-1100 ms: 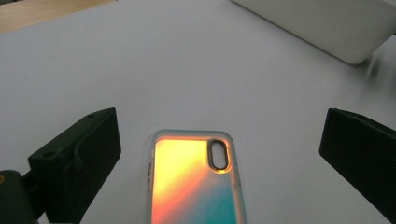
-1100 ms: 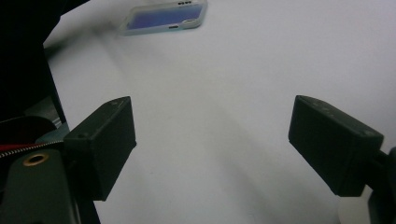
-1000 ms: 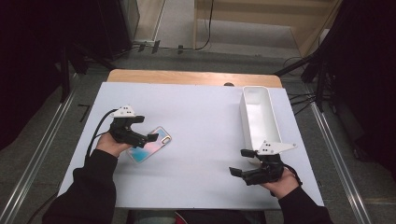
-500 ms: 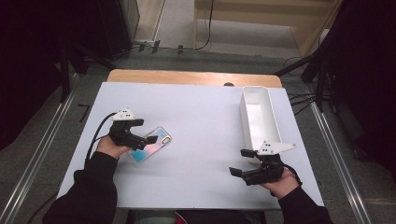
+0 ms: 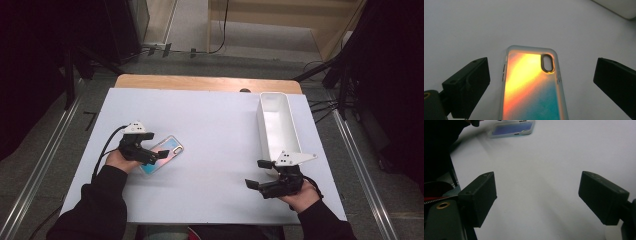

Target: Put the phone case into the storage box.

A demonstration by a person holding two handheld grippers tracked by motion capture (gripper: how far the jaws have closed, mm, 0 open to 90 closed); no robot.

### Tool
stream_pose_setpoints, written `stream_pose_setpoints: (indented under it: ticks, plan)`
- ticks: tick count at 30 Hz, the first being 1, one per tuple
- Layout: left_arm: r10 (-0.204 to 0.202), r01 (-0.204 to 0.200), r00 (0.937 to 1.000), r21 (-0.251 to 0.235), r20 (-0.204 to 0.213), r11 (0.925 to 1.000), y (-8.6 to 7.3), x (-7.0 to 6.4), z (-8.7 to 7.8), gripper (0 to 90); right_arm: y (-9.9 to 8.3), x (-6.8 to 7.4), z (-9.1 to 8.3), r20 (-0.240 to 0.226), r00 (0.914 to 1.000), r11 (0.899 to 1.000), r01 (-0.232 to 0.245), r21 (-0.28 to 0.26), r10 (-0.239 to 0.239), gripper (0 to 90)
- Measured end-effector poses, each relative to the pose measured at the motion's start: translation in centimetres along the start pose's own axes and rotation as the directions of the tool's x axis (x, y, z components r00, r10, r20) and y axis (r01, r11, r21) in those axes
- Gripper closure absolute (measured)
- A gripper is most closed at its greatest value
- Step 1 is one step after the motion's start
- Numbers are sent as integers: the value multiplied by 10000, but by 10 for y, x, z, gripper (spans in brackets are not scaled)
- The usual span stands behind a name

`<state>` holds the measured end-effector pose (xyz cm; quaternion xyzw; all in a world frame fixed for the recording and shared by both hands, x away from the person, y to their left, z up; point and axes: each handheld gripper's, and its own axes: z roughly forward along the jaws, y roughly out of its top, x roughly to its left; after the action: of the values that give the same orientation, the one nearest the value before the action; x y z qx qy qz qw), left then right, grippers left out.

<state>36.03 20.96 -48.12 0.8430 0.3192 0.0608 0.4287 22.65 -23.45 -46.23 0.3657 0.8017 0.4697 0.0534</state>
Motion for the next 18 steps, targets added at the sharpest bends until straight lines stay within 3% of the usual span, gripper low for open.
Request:
stream_pose_setpoints:
  ticks: [12,18]
  plan:
    - [-10,18,9996,301,-287,9995,-9,3,10,4,0,0,1,6,10000,10000,4,4,-4,136]
    - [197,-160,9987,773,-466,9969,-13,3,16,3,0,0,0,4,10000,10000,-2,5,2,136]
